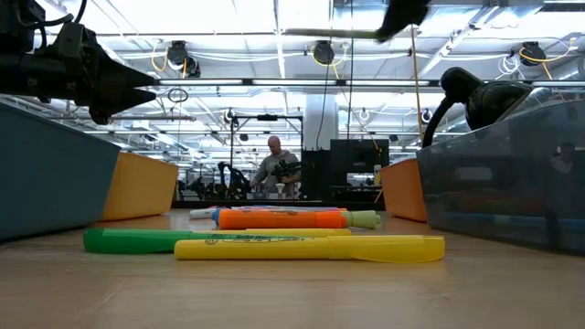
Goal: Pick & Place Markers
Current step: Put the top green dry erase marker into the black bin
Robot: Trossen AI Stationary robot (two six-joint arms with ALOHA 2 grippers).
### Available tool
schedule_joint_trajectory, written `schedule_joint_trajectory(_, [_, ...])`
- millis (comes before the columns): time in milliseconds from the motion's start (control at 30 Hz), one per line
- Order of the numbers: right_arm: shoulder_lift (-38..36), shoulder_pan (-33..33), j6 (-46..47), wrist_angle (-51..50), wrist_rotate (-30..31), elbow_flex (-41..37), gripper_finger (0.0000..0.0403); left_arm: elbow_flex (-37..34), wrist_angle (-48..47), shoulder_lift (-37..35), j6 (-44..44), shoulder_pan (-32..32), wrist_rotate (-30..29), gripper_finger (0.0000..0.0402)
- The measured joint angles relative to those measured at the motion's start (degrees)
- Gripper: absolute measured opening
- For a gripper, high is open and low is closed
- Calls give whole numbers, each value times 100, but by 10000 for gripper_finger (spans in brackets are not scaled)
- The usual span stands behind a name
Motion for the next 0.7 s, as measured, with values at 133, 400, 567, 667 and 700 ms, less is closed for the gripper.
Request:
schedule_joint_trajectory(133, [-80,798,917,-520,583,0,16,0,0,0,0,2,2,214])
schedule_joint_trajectory(400, [-89,2029,2638,-915,963,-399,16,0,0,0,0,2,2,214])
schedule_joint_trajectory(567, [-103,2479,3913,-1110,955,-721,16,0,0,0,0,2,1,214])
schedule_joint_trajectory(667, [-102,2744,4563,-1287,945,-870,16,0,-1,0,0,0,0,214])
schedule_joint_trajectory(700, [-102,2825,4752,-1377,945,-904,16,0,0,0,0,2,0,214])
